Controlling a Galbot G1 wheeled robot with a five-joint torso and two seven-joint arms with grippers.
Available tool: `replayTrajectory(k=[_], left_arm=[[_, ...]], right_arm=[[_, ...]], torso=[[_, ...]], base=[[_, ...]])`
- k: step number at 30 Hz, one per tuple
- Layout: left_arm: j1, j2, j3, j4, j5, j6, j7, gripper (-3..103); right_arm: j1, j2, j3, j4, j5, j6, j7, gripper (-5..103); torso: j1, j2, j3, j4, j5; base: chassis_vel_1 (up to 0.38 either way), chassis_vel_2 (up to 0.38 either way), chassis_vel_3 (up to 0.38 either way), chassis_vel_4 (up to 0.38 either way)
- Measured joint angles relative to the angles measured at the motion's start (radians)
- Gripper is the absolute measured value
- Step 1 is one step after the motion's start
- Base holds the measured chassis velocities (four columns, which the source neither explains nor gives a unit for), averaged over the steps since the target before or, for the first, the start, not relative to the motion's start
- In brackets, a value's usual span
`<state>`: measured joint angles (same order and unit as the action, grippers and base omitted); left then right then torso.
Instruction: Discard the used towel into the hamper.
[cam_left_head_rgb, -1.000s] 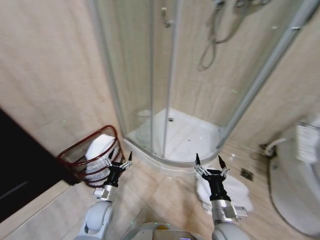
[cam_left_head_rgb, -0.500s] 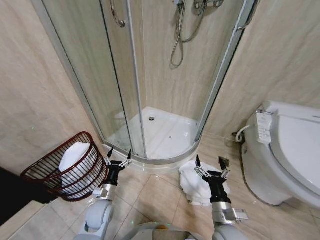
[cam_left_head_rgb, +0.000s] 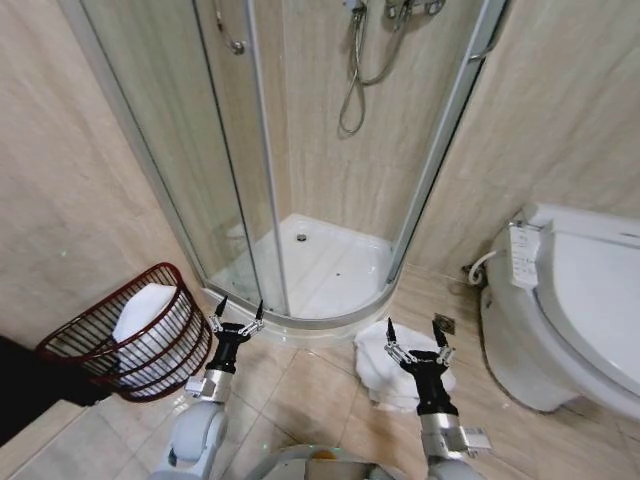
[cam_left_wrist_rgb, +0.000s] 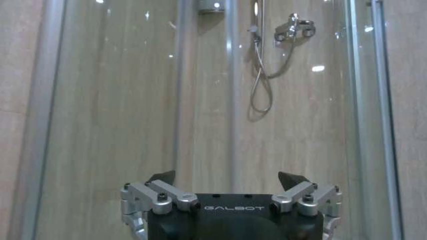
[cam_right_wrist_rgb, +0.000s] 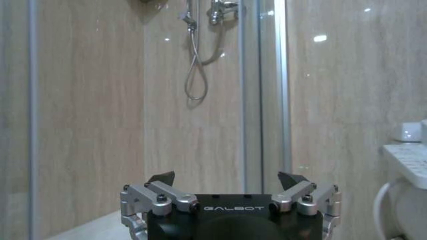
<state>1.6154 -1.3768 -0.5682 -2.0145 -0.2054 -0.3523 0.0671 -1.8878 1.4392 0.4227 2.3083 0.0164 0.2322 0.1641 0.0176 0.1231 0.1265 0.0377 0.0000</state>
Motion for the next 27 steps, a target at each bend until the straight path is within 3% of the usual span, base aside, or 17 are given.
replayTrajectory(k=[20,27], left_arm=[[0.031,-0.014,0.032,-0.021,0.006,0.004,0.003,100],[0.020,-0.018,0.043,0.001,0.013,-0.027,-0.011,100]], right_arm=[[-0.017,-0.013,0.026,-0.025,0.009,0.067,0.007,100],[-0.021,-0.020,0.043,-0.027,0.009,0.066,0.003,100]], torso=[[0.000,0.000,0.000,0.0000,0.0006],[0.000,0.000,0.000,-0.0001,-0.0001]], base=[[-0.252,-0.252,0.298,0.285],[0.019,-0.008,0.099,0.068]])
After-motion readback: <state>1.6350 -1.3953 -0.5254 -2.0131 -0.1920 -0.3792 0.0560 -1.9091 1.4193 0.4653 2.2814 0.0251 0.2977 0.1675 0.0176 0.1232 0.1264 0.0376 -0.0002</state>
